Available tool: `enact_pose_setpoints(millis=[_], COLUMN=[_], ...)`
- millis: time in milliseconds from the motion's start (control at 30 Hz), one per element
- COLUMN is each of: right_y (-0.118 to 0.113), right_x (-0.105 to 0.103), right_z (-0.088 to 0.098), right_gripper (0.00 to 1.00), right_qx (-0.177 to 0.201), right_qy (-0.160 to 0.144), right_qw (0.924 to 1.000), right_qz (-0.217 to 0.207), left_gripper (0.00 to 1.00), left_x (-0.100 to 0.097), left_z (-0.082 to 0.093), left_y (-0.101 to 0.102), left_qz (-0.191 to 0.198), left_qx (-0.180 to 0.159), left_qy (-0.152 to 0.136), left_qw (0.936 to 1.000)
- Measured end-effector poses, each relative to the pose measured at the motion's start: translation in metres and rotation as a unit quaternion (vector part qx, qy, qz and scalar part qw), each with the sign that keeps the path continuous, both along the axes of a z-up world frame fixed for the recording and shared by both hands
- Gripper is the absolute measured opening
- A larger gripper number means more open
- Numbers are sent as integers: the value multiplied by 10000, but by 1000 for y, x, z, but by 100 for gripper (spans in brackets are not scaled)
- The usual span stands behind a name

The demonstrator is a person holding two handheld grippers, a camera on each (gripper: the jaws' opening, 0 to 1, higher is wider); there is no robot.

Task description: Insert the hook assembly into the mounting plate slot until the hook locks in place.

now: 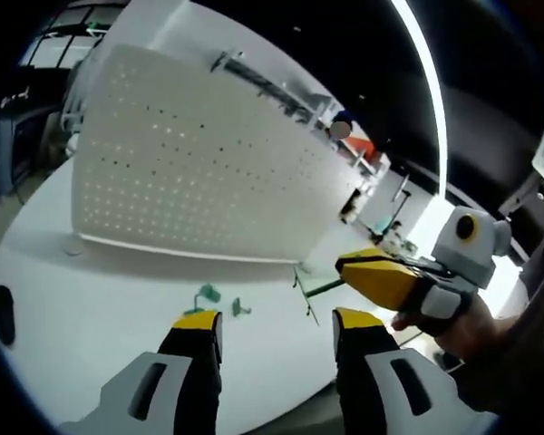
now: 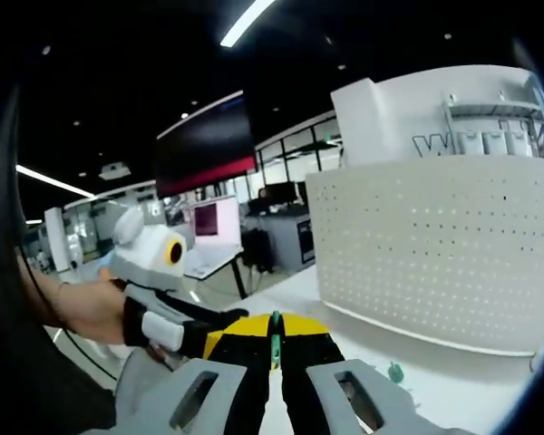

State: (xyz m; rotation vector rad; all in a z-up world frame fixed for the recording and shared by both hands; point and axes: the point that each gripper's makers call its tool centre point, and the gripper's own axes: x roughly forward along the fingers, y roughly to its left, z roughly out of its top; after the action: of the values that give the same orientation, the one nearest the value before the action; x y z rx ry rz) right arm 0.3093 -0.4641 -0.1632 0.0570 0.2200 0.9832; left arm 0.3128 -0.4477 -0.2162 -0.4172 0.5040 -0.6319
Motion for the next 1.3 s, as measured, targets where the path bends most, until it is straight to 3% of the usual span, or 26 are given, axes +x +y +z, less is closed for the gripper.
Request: enact_pose_setpoints(millis=[133, 233, 333, 767, 1167, 1233, 1300], right_y=[-2, -4, -3, 5, 8, 8, 8], right_x=[1, 2, 3, -4, -6, -6, -6], right_z=[2, 4, 7, 10, 5, 4, 3], right_gripper=[0, 0, 0, 0, 1, 1, 1], right_qx=[40, 111, 131, 262, 178, 188, 154], right_qy=[-31, -20, -85, -69, 21, 63, 75], right_qw=[10000, 9999, 9998, 9996, 9998, 9998, 9998], right_qz=[-39, -80, -77, 40, 105, 101, 95], left_gripper=[37, 38, 35, 5, 3, 3, 3], left_x=[2, 2, 2, -3, -2, -2, -3], left_z=[7, 10, 10, 24, 21, 21, 18], left_y=[2, 1, -2, -14, -8, -7, -8], left_qz=[128, 116, 82, -166, -129, -108, -260], left_qx=[-269, -518, -562, -913, -665, -541, -158], left_qy=[-87, -4, 7, -133, -118, -136, -264], left_qw=[9995, 9986, 9984, 9956, 9976, 9984, 9992])
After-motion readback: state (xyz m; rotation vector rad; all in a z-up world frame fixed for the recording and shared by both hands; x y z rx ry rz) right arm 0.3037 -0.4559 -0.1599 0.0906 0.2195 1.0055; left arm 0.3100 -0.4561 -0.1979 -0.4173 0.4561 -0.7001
